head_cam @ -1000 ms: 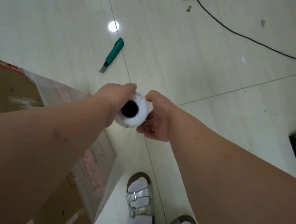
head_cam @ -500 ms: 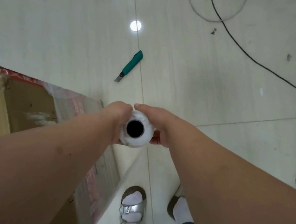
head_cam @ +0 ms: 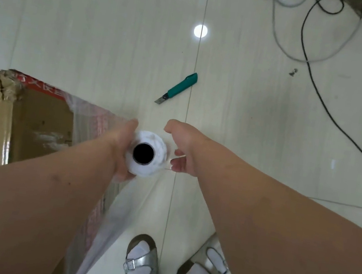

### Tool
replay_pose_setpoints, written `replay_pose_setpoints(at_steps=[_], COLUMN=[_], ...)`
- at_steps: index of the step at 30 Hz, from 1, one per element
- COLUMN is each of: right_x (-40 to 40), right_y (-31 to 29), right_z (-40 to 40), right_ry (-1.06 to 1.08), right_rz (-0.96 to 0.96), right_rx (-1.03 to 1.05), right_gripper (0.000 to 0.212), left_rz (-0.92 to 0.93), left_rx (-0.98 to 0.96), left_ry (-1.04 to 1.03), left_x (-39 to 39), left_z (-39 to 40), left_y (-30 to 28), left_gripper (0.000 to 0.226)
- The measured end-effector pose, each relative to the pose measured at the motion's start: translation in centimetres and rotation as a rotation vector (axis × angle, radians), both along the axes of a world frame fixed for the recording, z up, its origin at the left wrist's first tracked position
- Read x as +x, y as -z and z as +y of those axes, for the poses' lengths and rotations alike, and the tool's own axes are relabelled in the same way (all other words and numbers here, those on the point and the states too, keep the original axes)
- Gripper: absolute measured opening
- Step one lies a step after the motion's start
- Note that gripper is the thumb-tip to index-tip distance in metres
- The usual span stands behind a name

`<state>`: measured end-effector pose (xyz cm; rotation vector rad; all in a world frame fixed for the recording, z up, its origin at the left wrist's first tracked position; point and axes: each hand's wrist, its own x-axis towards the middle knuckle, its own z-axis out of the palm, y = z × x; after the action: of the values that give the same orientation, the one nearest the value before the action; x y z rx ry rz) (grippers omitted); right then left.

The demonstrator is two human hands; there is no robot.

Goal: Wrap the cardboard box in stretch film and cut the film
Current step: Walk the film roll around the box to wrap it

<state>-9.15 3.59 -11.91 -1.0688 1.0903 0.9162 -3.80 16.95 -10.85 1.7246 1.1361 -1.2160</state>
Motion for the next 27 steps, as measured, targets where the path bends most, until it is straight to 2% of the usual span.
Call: replay_pose_setpoints(at_steps=[4, 8, 13, 17, 20, 23, 25, 27], right_x=[1.3, 3.0, 6.6, 9.4, 11.1, 12.5, 13.4, 14.3], right_y=[0.0, -0.2, -1.2, -1.0, -0.7, -0.4, 0.0, 0.1], right_z=[0.1, -0.1, -0.7, -0.3, -0.2, 0.1, 0.7, 1.1], right_ry=[-0.134, -0.111, -0.041, -0.021, -0.067, -0.106, -0.139, -0.147], right_rz=[-0.052, -0.058, -0.002, 0.05, 0.103, 0.115, 0.105, 0.101], right_rx=[0.011, 0.02, 0.099, 0.062, -0.061, -0.108, -0.09, -0.062], right_gripper=[0.045, 0.041, 0.02, 0.034, 0.045, 0.062, 0.071, 0.071], left_rz=[0.089, 0.026, -0.193, -0.316, -0.319, -0.095, 0.004, 0.034], left_rx=[-0.04, -0.05, -0.007, 0.055, 0.062, -0.006, -0.033, -0.109], left_ry=[0.084, 0.106, 0.294, 0.449, 0.279, 0.015, -0.031, -0.039], left_x=[-0.2, 1.5, 6.4, 9.9, 11.6, 12.3, 12.8, 13.2], left_z=[-0.9, -3.5, -4.1, -3.7, -2.6, -1.8, -1.4, -1.4], left_y=[0.0, -1.5, -2.2, -2.0, -1.6, -1.9, -2.3, -2.6], left_gripper=[0.044, 0.033, 0.035, 0.036, 0.035, 0.034, 0.028, 0.026])
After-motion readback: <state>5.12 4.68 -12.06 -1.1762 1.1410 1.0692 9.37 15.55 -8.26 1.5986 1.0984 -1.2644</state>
